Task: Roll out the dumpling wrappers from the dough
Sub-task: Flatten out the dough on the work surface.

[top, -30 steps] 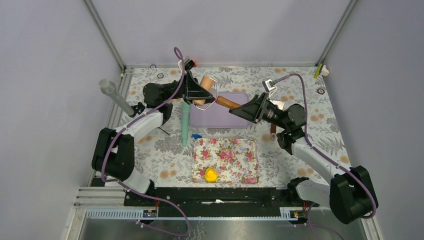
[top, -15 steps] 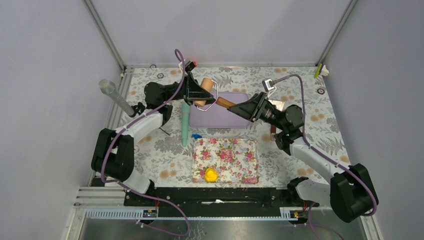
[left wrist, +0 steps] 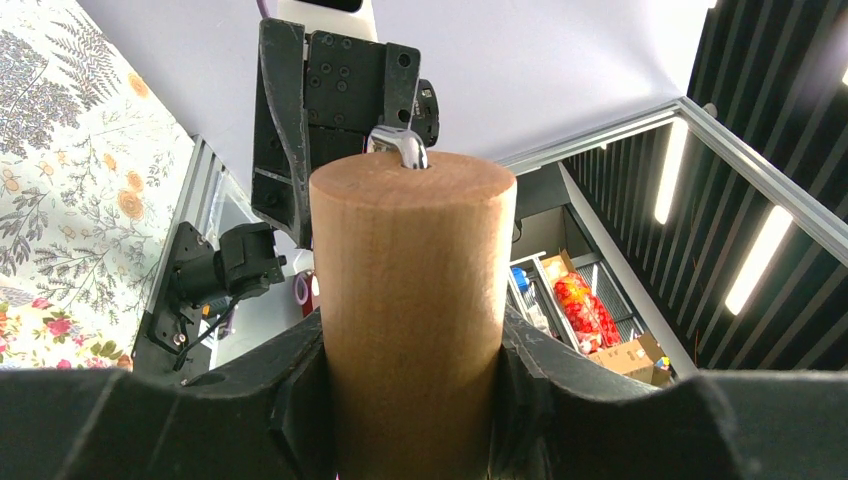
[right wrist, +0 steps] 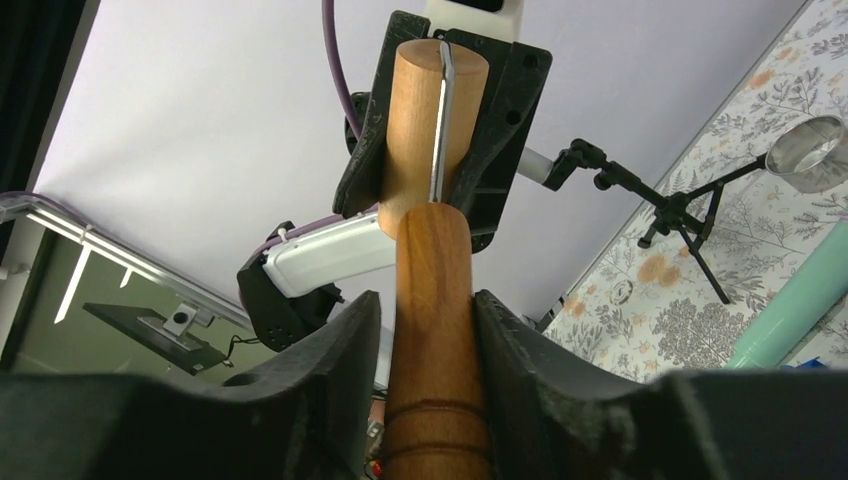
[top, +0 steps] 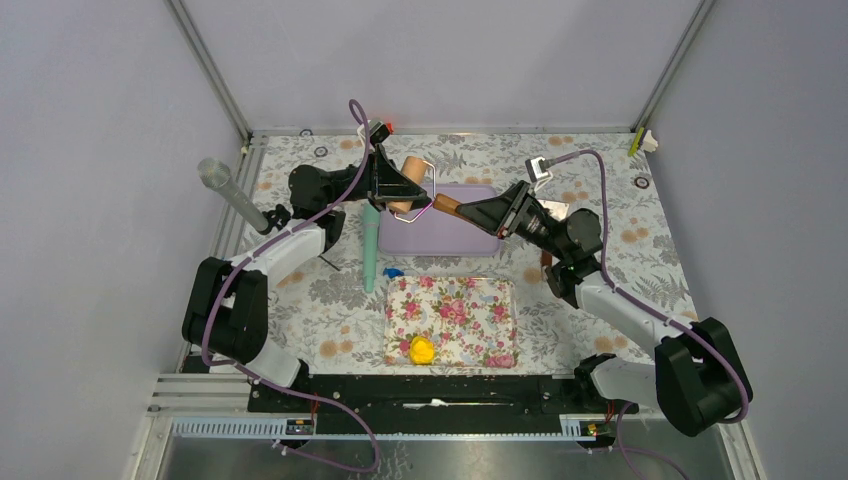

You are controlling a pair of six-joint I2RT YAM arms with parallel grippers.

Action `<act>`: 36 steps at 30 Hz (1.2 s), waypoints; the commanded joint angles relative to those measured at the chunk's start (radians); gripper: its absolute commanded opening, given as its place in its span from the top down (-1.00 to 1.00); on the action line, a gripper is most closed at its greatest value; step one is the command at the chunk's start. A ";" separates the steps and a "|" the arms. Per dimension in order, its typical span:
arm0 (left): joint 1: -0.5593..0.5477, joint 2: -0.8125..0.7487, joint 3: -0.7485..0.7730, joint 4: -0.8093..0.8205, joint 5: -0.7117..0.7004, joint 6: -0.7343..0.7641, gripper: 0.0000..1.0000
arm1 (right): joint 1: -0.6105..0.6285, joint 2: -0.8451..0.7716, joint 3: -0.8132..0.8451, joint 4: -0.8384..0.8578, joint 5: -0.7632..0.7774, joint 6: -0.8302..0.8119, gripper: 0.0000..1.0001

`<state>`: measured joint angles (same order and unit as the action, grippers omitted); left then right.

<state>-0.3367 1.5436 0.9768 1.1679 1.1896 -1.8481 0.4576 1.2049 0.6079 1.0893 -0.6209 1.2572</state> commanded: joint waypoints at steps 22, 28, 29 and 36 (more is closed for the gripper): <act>0.068 -0.184 0.250 -1.448 -0.253 1.033 -0.98 | 0.005 -0.257 0.123 -0.772 0.139 -0.307 1.00; 0.076 -0.249 0.397 -2.004 -0.721 1.361 -0.98 | 0.003 -0.295 0.247 -1.181 0.111 -0.422 1.00; 0.076 -0.273 0.362 -2.018 -0.757 1.367 -0.98 | 0.003 -0.287 0.267 -1.232 0.088 -0.439 1.00; 0.036 -0.393 0.019 -2.039 -0.925 1.348 -0.98 | 0.021 -0.175 0.371 -1.597 -0.046 -0.570 1.00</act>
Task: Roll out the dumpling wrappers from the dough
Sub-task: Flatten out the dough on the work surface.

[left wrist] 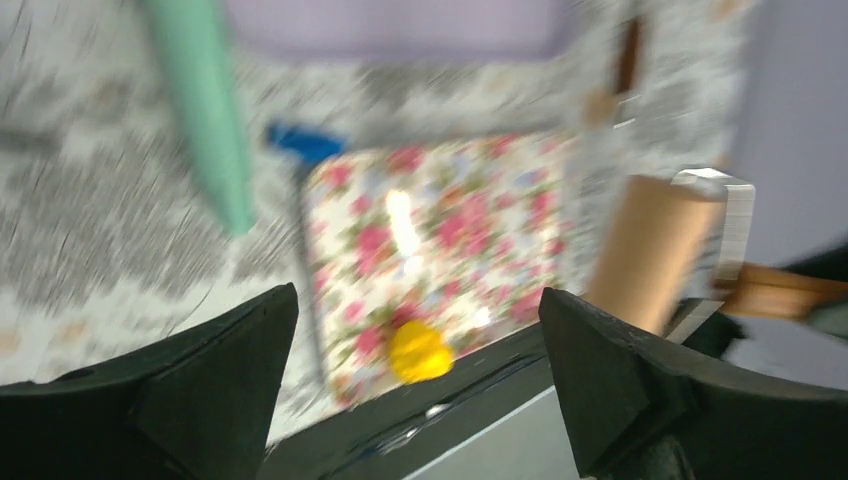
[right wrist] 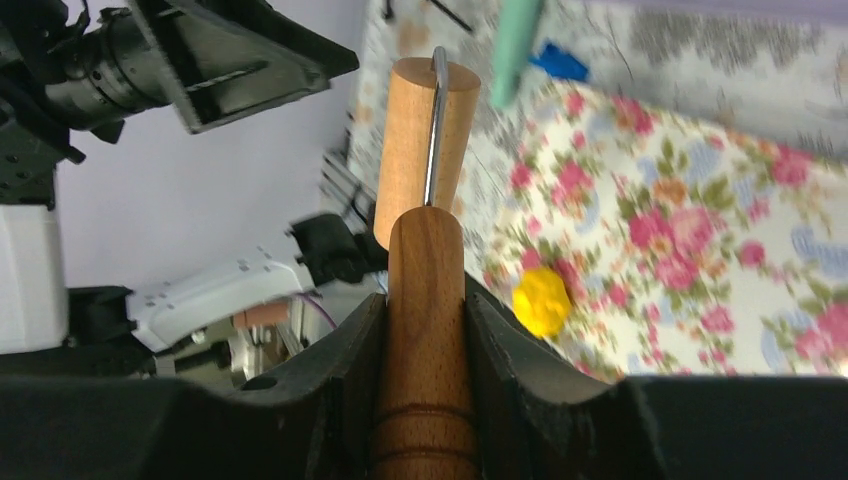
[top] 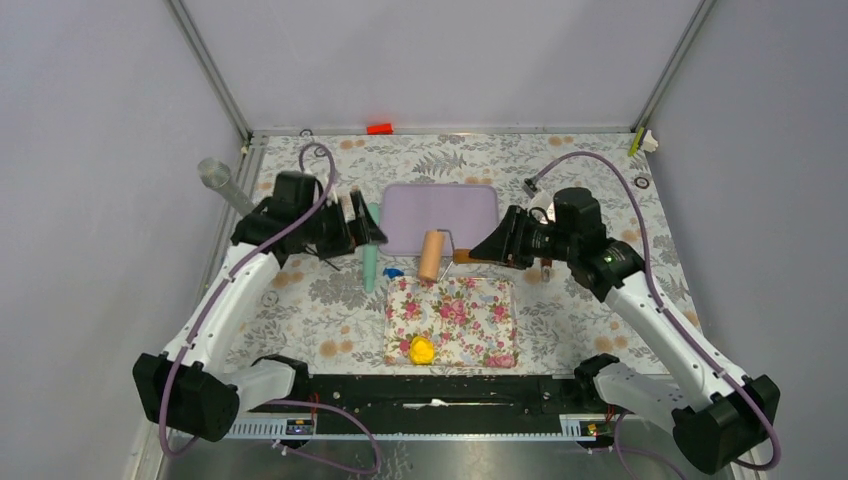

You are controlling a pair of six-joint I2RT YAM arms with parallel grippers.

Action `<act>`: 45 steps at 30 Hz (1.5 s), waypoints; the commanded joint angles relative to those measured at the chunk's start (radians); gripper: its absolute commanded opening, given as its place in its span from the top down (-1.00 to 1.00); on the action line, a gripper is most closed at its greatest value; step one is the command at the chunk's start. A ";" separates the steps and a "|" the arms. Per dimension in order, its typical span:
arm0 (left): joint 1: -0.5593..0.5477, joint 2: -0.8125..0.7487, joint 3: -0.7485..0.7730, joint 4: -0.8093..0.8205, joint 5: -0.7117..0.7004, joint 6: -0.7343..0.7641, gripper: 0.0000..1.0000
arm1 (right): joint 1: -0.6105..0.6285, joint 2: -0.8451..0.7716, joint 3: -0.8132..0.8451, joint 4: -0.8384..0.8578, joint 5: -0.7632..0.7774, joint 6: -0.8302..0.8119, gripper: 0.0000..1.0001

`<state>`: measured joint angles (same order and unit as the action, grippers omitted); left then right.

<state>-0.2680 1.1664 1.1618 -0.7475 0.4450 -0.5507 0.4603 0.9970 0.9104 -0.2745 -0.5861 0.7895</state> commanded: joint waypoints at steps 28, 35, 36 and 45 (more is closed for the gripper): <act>-0.027 -0.115 -0.262 -0.118 -0.358 -0.088 -0.89 | 0.443 0.327 0.089 -0.304 0.256 -0.316 1.00; -0.026 -0.131 -0.284 -0.087 -0.322 -0.082 -0.91 | 0.442 0.282 0.120 -0.370 0.440 -0.335 1.00; -0.026 -0.126 -0.289 -0.080 -0.312 -0.076 -0.90 | 0.442 0.275 0.124 -0.378 0.462 -0.335 1.00; -0.027 -0.080 -0.324 -0.032 -0.239 -0.061 -0.89 | 0.442 0.252 0.132 -0.459 0.639 -0.324 1.00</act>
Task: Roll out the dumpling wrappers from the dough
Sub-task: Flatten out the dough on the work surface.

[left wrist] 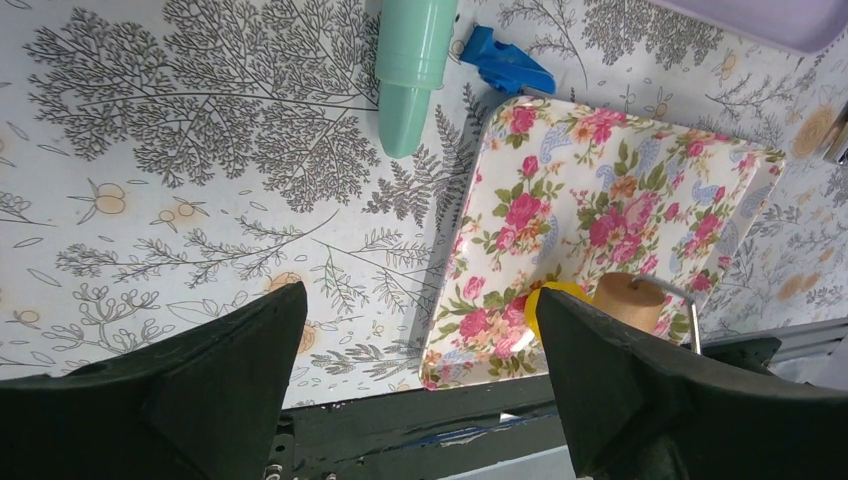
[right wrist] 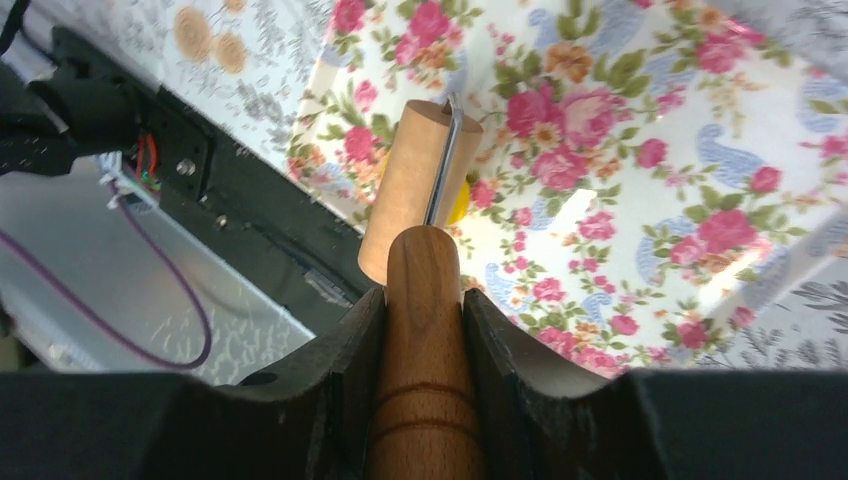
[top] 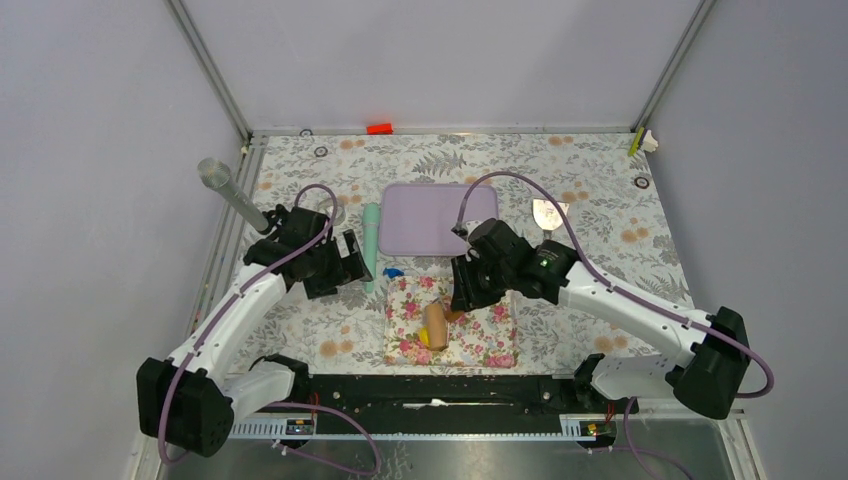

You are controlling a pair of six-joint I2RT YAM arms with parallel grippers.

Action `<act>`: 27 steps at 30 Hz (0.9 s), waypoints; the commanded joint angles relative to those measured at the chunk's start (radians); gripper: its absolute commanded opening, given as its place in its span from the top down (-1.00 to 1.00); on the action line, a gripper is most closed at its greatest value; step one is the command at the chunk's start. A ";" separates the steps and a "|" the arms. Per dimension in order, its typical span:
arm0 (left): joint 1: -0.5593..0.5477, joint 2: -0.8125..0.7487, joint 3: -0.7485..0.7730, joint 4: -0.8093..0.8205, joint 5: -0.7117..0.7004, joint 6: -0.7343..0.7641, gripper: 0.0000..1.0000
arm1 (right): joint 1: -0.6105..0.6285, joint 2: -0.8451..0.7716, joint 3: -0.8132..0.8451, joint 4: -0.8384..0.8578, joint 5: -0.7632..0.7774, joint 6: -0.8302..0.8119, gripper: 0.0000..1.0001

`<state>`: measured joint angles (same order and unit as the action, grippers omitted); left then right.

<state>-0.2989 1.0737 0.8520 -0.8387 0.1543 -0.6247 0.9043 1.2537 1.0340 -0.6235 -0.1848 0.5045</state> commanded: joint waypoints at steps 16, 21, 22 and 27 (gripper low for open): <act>-0.002 0.046 -0.049 0.075 0.096 0.054 -0.89 | 0.005 -0.052 0.186 -0.087 0.163 0.012 1.00; -0.002 0.032 -0.071 0.074 0.084 0.019 -0.90 | 0.083 -0.035 0.155 0.049 0.085 0.051 1.00; -0.002 0.028 -0.076 0.074 0.076 0.015 -0.90 | 0.104 -0.023 0.148 0.070 0.080 0.061 1.00; 0.000 0.028 -0.062 0.062 0.032 0.014 -0.90 | 0.176 0.069 0.142 0.100 0.037 0.045 1.00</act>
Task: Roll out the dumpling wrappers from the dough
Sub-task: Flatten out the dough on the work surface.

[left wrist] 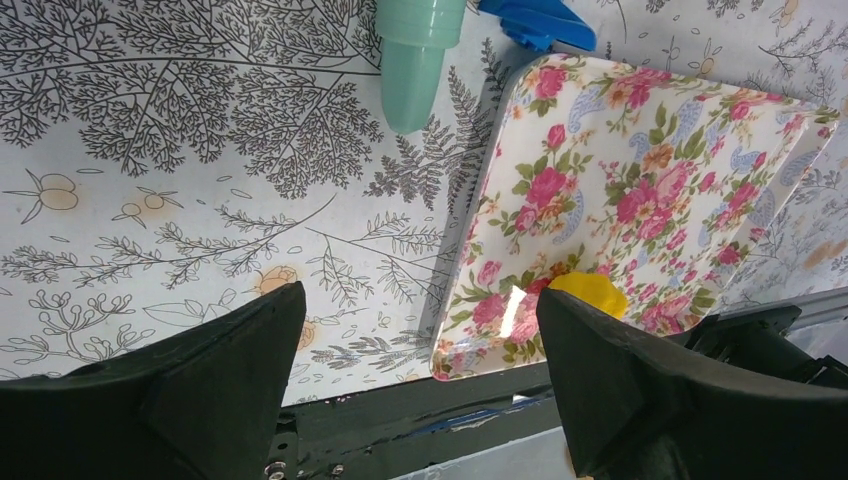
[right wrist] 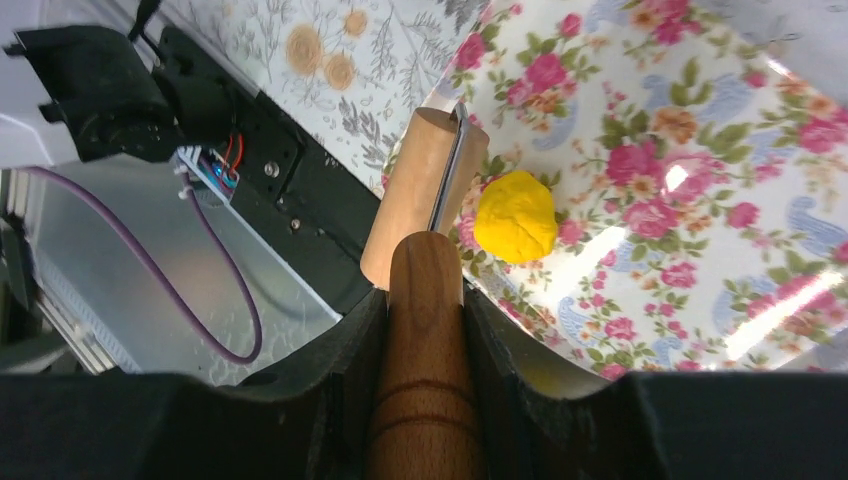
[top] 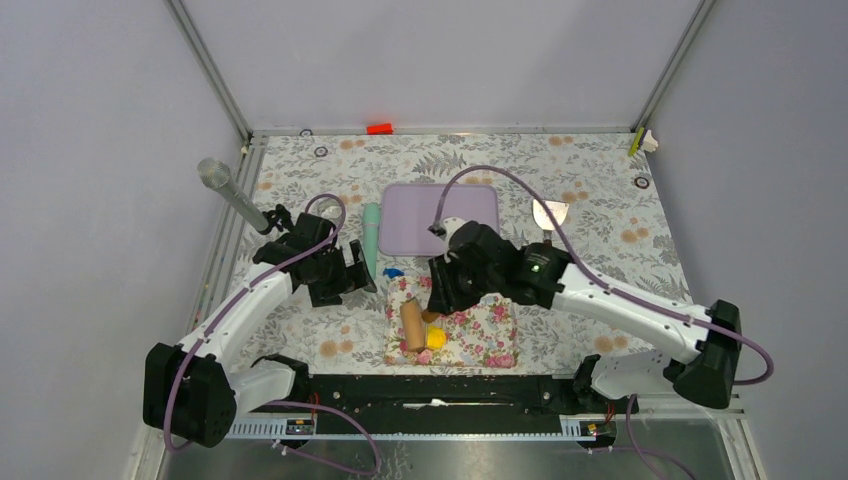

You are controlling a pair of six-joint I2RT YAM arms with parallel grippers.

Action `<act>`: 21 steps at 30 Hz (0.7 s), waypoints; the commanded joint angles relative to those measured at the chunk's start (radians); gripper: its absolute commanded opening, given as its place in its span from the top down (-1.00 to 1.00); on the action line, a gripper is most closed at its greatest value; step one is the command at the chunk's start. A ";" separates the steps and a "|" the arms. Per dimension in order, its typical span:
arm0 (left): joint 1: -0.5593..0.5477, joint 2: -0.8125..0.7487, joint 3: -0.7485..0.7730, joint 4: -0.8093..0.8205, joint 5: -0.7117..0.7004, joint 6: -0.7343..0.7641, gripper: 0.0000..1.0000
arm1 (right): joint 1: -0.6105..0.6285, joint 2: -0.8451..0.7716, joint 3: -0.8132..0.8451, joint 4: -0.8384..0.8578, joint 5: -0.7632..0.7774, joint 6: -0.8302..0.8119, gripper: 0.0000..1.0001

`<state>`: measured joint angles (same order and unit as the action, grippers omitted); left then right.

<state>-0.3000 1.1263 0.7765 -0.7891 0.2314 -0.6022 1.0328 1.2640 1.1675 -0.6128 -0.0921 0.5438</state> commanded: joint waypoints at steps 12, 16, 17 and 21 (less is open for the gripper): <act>0.003 -0.002 0.025 0.011 -0.041 -0.006 -0.90 | 0.064 0.081 -0.016 -0.045 0.196 -0.071 1.00; 0.002 0.000 0.021 0.021 -0.034 -0.008 -0.90 | 0.064 0.038 -0.012 -0.054 0.217 -0.086 1.00; 0.002 0.003 0.021 0.024 -0.031 -0.007 -0.90 | 0.064 0.038 -0.011 -0.056 0.210 -0.087 1.00; 0.002 0.017 0.028 0.030 -0.024 -0.003 -0.90 | 0.064 0.041 -0.010 -0.035 0.166 -0.083 1.00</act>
<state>-0.2996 1.1316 0.7769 -0.7910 0.2020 -0.6033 1.0931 1.3396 1.1286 -0.6754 0.0753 0.4713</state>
